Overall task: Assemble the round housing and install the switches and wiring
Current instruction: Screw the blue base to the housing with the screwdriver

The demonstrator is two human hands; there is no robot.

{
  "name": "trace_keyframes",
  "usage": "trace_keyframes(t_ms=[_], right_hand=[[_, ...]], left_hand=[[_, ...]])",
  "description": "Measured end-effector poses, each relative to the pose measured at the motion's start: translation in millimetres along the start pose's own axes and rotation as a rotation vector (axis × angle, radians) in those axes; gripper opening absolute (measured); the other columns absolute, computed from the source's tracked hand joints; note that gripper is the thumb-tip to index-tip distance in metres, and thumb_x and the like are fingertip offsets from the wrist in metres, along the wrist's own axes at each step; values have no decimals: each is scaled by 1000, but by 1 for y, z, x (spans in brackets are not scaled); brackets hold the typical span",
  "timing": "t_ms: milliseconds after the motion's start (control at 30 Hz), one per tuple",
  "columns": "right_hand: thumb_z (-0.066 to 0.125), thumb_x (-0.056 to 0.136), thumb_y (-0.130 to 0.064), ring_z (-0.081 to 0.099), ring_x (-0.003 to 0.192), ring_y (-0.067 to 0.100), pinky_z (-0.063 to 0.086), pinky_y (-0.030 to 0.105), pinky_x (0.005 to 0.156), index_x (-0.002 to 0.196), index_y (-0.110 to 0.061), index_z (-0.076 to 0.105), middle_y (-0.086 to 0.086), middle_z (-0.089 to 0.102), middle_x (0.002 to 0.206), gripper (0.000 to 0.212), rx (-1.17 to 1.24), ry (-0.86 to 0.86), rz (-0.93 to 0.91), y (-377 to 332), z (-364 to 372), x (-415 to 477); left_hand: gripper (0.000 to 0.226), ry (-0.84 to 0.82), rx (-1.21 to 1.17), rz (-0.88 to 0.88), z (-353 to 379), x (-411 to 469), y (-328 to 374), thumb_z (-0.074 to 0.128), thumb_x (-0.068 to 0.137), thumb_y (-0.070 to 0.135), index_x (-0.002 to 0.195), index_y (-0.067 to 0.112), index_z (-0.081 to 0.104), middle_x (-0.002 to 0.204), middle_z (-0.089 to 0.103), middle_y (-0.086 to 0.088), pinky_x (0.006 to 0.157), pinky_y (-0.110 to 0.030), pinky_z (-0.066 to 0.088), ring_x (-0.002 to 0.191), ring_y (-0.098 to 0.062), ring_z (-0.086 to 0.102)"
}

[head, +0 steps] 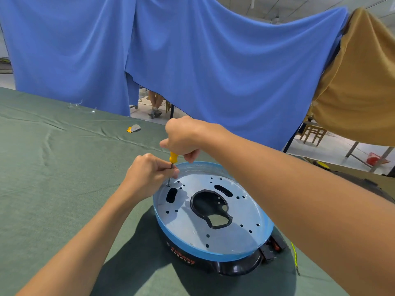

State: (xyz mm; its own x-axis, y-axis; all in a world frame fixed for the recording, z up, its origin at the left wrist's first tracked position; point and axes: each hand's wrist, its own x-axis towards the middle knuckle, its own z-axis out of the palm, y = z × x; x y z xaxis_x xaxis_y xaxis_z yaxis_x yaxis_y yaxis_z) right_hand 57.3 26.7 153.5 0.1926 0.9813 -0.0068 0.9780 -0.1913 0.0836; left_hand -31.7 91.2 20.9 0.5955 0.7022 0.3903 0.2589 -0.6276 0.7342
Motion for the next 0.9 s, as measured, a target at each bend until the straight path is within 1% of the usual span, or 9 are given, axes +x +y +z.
trace_keyframes(t_ms=[100,167,300,367,467,533,633,767,900], right_hand=[[56,95,-26,69,70,20,45,22,48,81,-9,58,6,58,64,23,-22,-7,-80,1,-6,-3],[62,91,-17,62,81,15,49,27,55,94,-9,68,5,61,65,11,-56,4,-141,2,-10,-5],[64,92,-21,58,62,8,58,34,67,84,-10,65,-4,59,55,14,-77,30,-132,3,-7,-5],[56,95,-15,67,64,15,58,31,60,72,-11,52,-4,56,41,24,-25,38,-75,5,-2,-1],[48,94,-3,53,35,7,48,20,44,70,-10,48,-3,51,31,25,-29,34,22,7,6,3],[48,95,-2,46,25,10,42,18,36,66,-9,43,0,48,29,30,20,35,71,9,9,3],[48,97,-7,50,33,13,33,12,30,68,-10,41,8,53,56,30,7,66,83,12,11,1],[47,99,-33,62,45,18,49,23,49,71,-12,45,7,56,64,35,-3,51,2,9,5,0],[58,90,-13,65,71,18,51,31,56,92,-6,65,11,66,78,10,-69,43,-133,7,-5,0]], left_hand=[[15,-27,-5,-6,-2,1,-2,73,87,26,74,28,78,79,73,-17,80,-53,51,84,-35,66],[15,-50,-6,-3,-1,1,-3,70,89,23,77,25,79,81,75,-10,82,-52,52,89,-35,67],[16,-96,3,18,0,1,-1,64,94,19,89,23,79,83,75,15,81,-46,54,87,-22,70],[16,-118,-16,24,1,0,-1,62,95,18,97,19,78,86,75,14,82,-45,54,86,-19,71],[10,-54,-66,27,4,0,-1,72,88,19,94,15,79,83,77,0,77,-44,56,71,-15,67],[9,18,-101,8,5,-1,0,81,79,19,87,17,81,74,76,3,75,-39,58,66,-8,66],[5,45,-58,-1,5,1,-1,82,77,20,75,22,79,72,73,-13,77,-53,55,64,-19,57],[12,-27,-10,15,2,1,-2,74,86,24,76,23,79,77,73,-17,80,-54,53,80,-34,68],[17,-71,1,7,-1,2,-4,69,91,22,78,25,79,83,76,-10,84,-52,52,91,-32,68]])
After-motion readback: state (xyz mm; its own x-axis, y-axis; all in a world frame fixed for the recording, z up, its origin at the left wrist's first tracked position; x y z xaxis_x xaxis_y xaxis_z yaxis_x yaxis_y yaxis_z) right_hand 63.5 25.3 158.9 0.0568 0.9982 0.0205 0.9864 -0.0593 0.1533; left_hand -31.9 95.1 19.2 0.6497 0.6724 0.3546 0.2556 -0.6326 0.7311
